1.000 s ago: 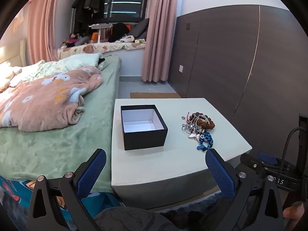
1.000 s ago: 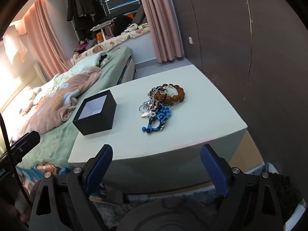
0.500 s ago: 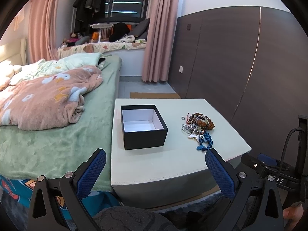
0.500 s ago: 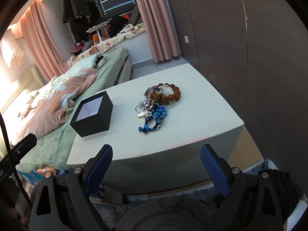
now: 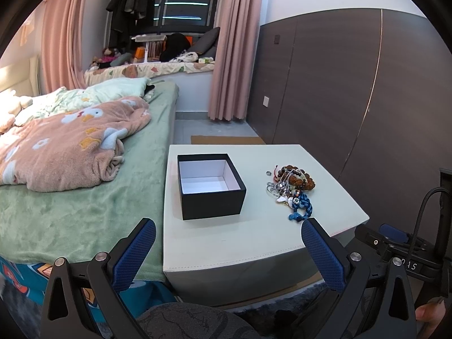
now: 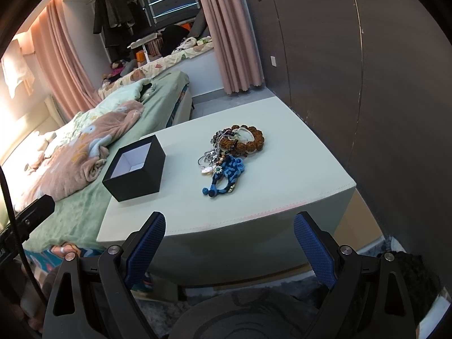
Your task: Organize jewelry
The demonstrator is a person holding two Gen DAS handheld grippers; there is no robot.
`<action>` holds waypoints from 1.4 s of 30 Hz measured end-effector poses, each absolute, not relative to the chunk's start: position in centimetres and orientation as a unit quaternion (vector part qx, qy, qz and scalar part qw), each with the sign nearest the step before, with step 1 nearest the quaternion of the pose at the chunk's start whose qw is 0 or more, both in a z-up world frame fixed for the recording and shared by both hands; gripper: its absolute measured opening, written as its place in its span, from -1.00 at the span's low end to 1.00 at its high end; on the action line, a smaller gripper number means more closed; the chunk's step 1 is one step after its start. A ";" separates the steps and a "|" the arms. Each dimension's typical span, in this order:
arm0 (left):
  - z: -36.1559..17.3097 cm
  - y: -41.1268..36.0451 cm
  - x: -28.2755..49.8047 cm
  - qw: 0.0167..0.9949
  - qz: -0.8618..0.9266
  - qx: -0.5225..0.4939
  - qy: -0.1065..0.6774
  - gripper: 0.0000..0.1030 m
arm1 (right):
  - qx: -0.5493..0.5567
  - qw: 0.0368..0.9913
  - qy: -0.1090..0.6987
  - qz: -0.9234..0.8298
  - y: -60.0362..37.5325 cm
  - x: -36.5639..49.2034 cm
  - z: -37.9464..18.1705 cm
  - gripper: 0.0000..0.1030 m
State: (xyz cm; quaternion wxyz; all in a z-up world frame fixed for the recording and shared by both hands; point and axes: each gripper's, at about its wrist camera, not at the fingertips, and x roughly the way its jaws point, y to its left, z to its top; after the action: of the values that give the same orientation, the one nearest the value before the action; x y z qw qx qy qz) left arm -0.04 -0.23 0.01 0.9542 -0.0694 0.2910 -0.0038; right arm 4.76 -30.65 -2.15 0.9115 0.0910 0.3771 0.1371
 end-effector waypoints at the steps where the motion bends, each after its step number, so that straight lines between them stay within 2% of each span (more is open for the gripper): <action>1: 0.0 -0.2 -0.1 0.954 -0.004 -0.069 0.291 1.00 | 0.091 0.911 0.378 0.137 -30.5 4.7 -2.1 0.80; 34: -0.6 -0.1 0.3 0.952 -0.003 -0.073 0.298 1.00 | 0.083 0.912 0.380 0.131 -30.5 4.7 -2.1 0.80; 42: -0.1 0.8 0.4 0.950 -0.013 -0.080 0.303 1.00 | 0.052 0.911 0.392 0.115 -31.7 6.6 -1.0 0.80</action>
State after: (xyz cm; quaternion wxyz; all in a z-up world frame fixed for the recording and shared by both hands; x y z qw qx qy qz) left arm 0.36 0.80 -0.12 0.9496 -0.0803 0.3027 -0.0129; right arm 6.61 -31.70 -0.98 0.9112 0.0518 0.3922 0.1151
